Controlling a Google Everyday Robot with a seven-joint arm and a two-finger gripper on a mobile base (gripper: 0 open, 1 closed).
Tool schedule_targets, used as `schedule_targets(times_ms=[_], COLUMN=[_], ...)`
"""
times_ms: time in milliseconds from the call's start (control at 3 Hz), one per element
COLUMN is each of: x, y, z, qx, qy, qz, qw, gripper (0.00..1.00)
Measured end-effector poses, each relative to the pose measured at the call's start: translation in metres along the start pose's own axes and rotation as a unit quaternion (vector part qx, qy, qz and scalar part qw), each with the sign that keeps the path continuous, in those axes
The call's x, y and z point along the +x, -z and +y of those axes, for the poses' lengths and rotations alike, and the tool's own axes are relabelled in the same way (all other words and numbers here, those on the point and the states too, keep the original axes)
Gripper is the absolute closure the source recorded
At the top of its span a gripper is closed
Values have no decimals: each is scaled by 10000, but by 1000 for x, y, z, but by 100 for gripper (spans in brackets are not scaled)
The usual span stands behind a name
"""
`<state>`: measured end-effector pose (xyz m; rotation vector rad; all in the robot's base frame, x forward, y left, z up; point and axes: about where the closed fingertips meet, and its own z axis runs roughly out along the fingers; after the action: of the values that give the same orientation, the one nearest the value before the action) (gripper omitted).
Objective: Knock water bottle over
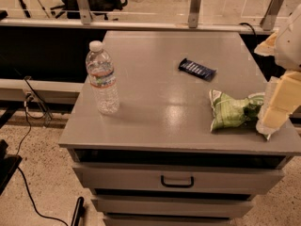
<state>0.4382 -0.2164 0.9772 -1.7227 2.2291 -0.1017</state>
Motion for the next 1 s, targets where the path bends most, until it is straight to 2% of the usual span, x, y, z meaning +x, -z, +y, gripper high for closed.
schedule_targets(times_ms=[333,667,1000], x=[-2,-44,-129], y=[1,0,5], z=[-1,-20,-48], qx=[22,93,239], qy=[19,485,1257], qz=[-19,-198,-727], qw=[10000,9986,9891], gripper=[0,0,0])
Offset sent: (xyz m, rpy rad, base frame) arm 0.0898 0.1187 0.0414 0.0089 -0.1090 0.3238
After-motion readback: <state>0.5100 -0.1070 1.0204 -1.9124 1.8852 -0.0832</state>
